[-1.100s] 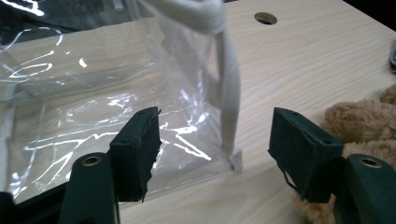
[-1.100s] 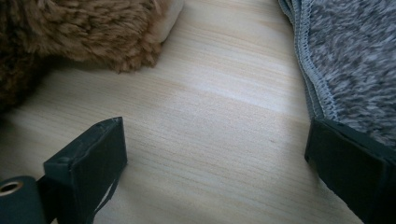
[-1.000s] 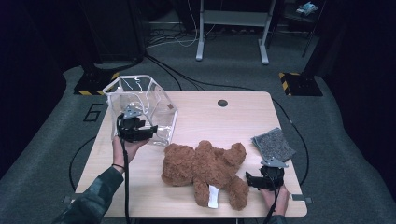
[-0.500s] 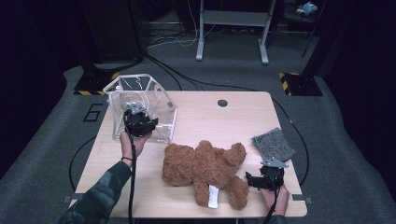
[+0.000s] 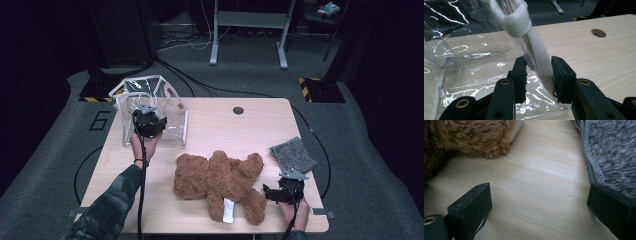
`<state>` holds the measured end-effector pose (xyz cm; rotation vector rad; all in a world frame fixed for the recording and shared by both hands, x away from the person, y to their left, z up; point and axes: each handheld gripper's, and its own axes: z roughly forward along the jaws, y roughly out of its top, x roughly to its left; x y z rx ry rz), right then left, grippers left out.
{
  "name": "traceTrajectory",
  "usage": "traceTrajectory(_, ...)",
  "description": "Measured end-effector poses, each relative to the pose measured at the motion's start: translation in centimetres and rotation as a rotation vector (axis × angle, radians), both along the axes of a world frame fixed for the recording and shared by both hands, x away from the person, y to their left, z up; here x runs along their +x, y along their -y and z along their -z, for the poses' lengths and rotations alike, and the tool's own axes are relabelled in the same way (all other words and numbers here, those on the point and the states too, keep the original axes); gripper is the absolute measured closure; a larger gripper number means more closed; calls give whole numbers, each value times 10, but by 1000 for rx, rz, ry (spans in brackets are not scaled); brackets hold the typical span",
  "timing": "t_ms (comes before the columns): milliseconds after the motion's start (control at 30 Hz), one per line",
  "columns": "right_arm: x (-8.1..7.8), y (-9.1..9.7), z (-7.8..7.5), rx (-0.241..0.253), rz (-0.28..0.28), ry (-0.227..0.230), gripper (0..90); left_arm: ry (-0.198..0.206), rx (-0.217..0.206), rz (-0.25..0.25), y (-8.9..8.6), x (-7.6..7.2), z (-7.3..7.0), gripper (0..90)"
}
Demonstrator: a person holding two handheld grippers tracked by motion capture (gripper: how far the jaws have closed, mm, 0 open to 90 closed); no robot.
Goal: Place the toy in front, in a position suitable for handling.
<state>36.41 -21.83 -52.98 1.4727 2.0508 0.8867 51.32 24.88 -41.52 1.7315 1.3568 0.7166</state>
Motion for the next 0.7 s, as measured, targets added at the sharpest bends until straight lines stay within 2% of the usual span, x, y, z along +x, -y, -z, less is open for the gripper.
traceTrajectory(200, 0, 0, 0, 5, 2, 0, 48, -6, 10, -28, -2, 8, 3, 694)
traceTrajectory(233, 0, 0, 0, 4, 2, 0, 48, -6, 29, -32, -4, 11, 4, 700)
traceTrajectory(400, 0, 0, 0, 4, 2, 0, 47, -5, 43, -55, -9, 16, 5, 721)
traceTrajectory(700, 0, 0, 0, -1, 0, 0, 48, -10, 50, -87, -16, 24, 8, 740)
